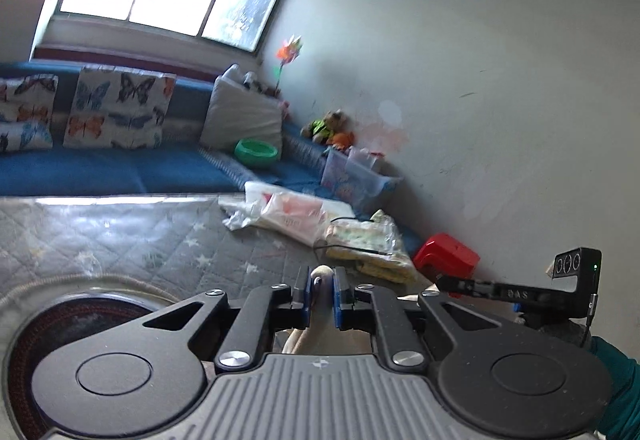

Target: Fold clothes

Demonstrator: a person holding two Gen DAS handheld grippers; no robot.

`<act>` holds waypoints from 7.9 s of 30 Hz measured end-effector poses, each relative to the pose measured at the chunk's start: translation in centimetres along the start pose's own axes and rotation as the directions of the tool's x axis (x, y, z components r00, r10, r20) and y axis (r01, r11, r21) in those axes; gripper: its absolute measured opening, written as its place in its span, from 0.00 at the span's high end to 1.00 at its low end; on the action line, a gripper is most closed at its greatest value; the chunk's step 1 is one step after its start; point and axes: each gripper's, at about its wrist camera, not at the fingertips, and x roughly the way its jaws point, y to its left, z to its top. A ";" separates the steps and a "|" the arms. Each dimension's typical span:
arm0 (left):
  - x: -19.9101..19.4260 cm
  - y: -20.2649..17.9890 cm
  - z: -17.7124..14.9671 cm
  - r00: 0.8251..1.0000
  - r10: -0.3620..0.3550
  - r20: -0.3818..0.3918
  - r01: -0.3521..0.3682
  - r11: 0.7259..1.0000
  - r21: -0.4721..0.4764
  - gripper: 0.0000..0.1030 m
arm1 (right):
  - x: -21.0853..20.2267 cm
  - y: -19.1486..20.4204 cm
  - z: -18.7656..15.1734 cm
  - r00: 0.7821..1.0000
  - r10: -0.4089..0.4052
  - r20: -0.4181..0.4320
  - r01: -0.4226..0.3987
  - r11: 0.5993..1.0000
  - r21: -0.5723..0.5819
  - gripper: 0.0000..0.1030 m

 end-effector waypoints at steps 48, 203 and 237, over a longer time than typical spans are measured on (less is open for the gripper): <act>-3.1 2.7 -8.0 0.973 0.202 -0.109 -0.192 0.977 0.092 0.94 | 1.9 5.7 -3.2 0.965 -0.159 -0.207 0.101 0.959 -0.266 0.95; 4.3 18.1 -3.0 0.735 0.625 -0.263 -0.626 0.774 0.093 0.47 | 23.3 9.2 -1.8 0.913 -0.191 -0.360 0.104 0.964 -0.246 0.62; 1.9 18.2 -2.7 0.694 0.699 -0.170 -0.691 0.714 0.116 0.50 | 24.2 13.5 -1.9 0.936 -0.165 -0.311 0.000 0.883 -0.469 0.46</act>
